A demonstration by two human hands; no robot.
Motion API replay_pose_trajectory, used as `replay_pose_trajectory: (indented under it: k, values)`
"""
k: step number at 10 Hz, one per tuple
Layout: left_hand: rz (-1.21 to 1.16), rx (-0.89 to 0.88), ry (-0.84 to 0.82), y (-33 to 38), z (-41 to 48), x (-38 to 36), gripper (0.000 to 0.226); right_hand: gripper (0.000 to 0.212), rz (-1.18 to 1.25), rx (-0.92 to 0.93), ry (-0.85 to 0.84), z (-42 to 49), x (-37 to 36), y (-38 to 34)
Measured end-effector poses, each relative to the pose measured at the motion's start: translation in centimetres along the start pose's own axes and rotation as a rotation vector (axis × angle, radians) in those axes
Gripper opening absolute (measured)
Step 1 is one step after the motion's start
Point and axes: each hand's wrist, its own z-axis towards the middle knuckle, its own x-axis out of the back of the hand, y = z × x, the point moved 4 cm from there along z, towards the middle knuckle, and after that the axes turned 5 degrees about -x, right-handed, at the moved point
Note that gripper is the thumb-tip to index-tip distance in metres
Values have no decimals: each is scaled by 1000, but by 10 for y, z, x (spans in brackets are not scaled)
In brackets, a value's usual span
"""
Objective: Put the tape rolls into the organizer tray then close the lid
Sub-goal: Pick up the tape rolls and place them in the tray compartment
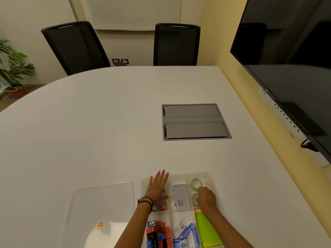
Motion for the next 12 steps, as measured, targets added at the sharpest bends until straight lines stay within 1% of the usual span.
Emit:
replay_pose_trajectory:
  k: [1,4,5,6,7,12]
  values:
    - [-1,0,-1,-1,0,-1,92,48,25,41,4,-3,8,-2]
    - [19,-1,-3,-3,1,-2,92,45,58,35,-2,-4,12,-1]
    - [16,-4,-3,-2,1,-2,90,45,47,36,-33,-5,13,-3]
    - [21,-2,-4,-2,1,-2,89,45,-44,80,-13,-2,14,-4]
    - [22,-2,-6,-2,1,-2,89,45,67,24,-13,-2,15,-1]
    - [28,-3,-1,-2,2,-3,88,49,-8,35,-43,1,14,3]
